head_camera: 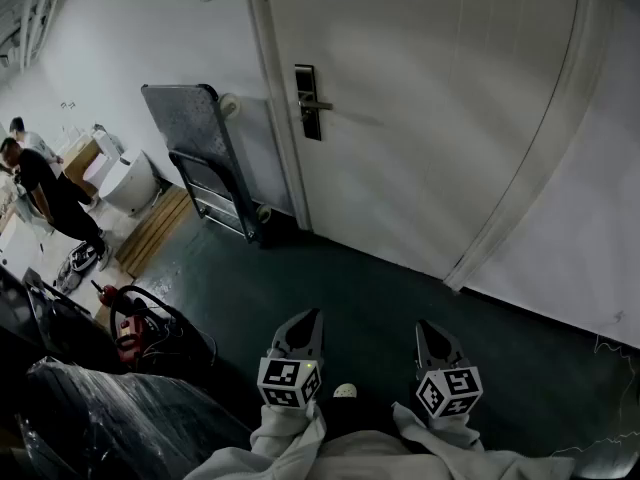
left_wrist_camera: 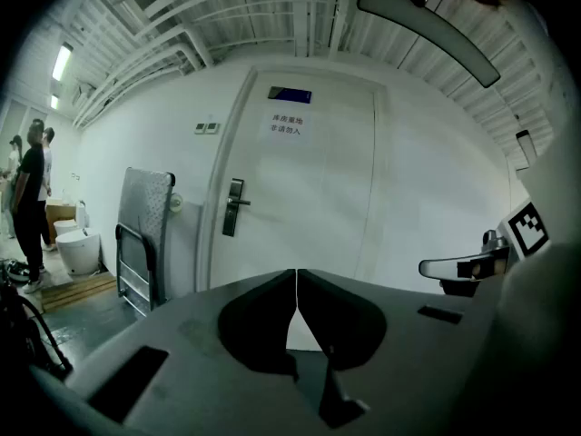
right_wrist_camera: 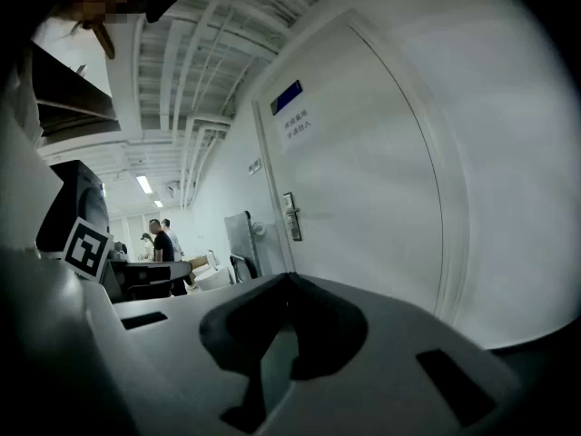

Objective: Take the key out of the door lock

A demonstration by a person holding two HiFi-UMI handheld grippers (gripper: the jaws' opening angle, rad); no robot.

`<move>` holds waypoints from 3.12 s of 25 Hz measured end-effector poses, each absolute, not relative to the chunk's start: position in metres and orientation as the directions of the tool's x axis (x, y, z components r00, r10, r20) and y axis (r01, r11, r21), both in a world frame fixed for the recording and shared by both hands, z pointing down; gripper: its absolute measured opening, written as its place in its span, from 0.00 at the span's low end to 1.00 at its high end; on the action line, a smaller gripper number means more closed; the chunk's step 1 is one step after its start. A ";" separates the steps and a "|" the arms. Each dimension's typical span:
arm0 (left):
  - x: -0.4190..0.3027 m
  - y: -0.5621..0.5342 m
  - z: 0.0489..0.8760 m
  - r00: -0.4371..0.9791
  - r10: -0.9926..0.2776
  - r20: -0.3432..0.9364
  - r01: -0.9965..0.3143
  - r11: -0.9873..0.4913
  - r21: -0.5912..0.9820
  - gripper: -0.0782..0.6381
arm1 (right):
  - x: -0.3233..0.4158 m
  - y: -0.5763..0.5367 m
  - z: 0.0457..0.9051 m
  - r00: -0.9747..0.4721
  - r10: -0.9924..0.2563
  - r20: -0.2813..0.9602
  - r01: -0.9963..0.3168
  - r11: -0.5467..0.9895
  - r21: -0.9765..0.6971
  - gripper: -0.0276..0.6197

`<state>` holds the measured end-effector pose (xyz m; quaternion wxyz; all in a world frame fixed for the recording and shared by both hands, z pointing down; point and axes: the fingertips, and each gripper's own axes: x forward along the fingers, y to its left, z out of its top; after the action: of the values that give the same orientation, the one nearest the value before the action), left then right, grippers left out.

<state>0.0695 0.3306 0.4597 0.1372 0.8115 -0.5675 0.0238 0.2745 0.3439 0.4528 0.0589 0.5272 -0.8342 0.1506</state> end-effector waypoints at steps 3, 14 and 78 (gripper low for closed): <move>0.072 0.328 0.460 0.367 -0.910 0.193 -0.923 -0.331 0.196 0.13 | 0.274 0.339 0.453 -0.427 -0.866 0.259 -0.902 0.390 -0.183 0.12; 0.058 0.319 0.466 0.374 -0.908 0.190 -0.919 -0.335 0.209 0.13 | 0.256 0.330 0.460 -0.428 -0.863 0.269 -0.902 0.391 -0.180 0.12; -0.042 0.000 0.480 0.254 -0.943 0.216 -0.954 -0.207 0.217 0.13 | 0.131 -0.011 0.477 -0.596 -0.740 0.311 -0.803 0.557 -0.212 0.12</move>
<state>-0.0422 0.0002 0.4796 0.1537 0.7767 -0.6105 0.0182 0.1314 -0.0112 0.4769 0.0931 0.4395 -0.8775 0.1677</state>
